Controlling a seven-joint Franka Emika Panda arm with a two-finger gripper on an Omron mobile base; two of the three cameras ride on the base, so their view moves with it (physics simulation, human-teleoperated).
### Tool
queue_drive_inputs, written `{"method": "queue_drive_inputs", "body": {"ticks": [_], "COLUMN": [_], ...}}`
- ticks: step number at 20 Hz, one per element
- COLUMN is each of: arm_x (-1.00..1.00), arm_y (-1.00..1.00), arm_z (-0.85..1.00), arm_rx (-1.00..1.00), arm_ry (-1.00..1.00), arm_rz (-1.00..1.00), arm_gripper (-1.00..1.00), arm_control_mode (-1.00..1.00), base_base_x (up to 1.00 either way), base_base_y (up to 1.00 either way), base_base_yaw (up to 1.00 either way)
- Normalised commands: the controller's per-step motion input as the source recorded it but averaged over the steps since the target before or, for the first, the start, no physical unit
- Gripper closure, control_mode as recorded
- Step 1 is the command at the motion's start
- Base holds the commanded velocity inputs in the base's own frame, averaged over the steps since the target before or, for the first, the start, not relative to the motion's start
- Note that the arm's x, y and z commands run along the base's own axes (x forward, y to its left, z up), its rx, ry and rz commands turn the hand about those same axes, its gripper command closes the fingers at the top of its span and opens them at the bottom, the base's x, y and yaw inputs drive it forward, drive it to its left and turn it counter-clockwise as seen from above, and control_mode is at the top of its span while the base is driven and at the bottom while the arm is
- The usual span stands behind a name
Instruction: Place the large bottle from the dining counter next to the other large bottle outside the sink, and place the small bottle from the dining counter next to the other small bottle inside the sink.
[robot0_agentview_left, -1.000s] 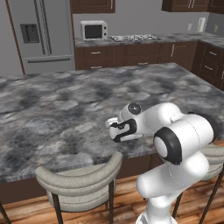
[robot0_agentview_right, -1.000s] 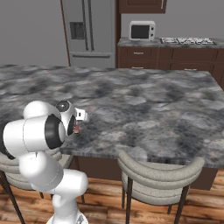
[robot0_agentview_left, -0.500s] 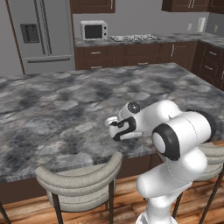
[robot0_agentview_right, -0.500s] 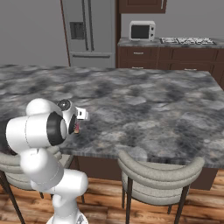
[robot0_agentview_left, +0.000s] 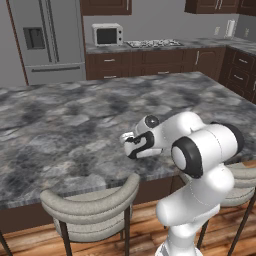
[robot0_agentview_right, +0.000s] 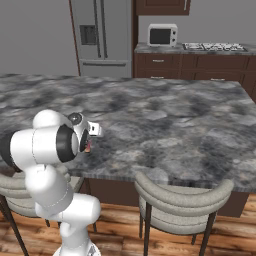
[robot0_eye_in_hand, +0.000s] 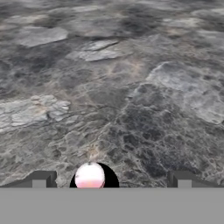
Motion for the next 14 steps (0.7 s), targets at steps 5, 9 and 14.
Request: {"method": "queue_drive_inputs", "body": {"ticks": [5,9,14], "arm_x": [0.01,0.0,0.01], "arm_y": [0.1,0.11,0.06], "arm_z": [-0.12,-0.12,-0.07], "arm_rx": [0.0,0.0,0.0], "arm_ry": [0.0,0.0,0.0], "arm_rz": [0.0,0.0,0.0], "arm_gripper": [-1.0,-1.0,-1.0], "arm_control_mode": [-1.0,-1.0,-1.0], "base_base_x": [0.0,0.0,0.0], "base_base_y": [0.0,0.0,0.0], "base_base_yaw": [0.0,0.0,0.0]}}
